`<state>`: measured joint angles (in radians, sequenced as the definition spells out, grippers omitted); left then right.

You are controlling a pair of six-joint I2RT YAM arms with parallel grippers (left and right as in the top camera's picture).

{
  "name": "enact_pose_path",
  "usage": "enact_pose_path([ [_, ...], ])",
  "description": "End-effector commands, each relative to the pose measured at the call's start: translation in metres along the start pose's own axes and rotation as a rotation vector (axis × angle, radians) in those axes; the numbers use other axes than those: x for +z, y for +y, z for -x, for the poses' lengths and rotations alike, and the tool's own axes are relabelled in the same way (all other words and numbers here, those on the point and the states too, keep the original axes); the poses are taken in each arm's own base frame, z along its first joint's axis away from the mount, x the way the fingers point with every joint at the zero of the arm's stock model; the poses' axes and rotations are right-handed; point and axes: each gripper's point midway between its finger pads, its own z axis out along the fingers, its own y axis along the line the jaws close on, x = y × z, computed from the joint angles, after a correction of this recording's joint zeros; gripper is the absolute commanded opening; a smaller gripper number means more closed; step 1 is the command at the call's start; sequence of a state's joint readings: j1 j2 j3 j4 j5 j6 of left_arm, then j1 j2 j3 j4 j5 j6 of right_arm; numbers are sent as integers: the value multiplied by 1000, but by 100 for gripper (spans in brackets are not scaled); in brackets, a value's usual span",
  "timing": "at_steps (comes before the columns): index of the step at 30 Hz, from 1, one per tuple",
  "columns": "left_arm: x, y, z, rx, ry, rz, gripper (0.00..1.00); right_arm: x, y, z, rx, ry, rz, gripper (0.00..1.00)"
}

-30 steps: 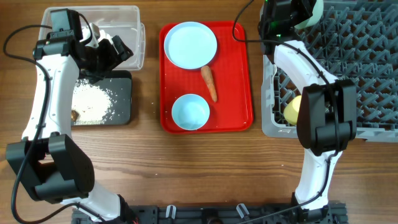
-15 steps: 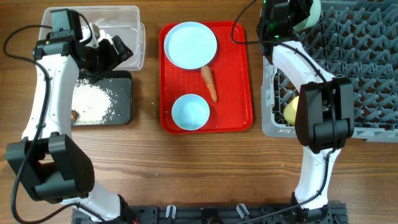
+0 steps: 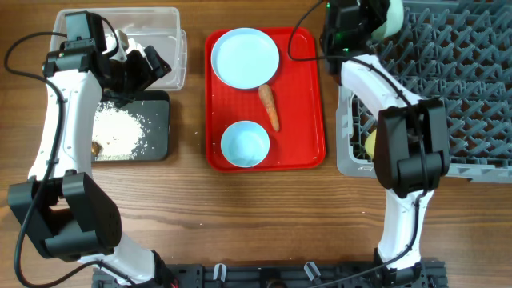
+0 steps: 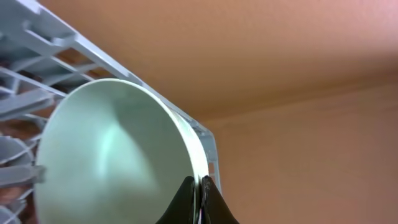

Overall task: Sort waste into correct bins and load items into the dishwasher rack
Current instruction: 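Carry the green bowl with right gripper and stand it in the rack, then reach right gripper to the blue bowl and grasp its rim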

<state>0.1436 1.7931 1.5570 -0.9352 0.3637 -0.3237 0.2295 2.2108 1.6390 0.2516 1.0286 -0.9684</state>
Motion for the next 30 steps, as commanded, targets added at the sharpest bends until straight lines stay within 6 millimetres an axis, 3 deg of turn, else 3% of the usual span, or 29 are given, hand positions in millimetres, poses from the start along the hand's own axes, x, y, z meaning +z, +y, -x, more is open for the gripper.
enact_pose_path([
  [1,-6,-2,3,6,-18,-7,100,-1,25,3,-39,-13,32,14],
  [3,-6,-2,3,6,-18,-7,100,-3,27,5,-41,-20,34,18],
  [6,-6,-2,3,6,-18,-7,100,-10,30,11,-44,-35,38,46],
  [9,-6,-2,3,6,-18,-7,100,-16,32,16,-44,-48,42,100],
  [14,-6,-2,3,6,-18,-7,100,-32,31,30,-4,-81,24,100],
  [20,-6,-2,3,6,-18,-7,100,-62,11,58,102,-160,-10,100],
  [23,-6,-2,3,6,-18,-7,100,-80,-1,68,268,-194,6,100],
  [26,-6,-2,3,6,-18,-7,100,-105,8,85,388,-281,195,100],
  [30,-6,-2,3,6,-18,-7,100,-170,30,97,552,-359,744,100],
])
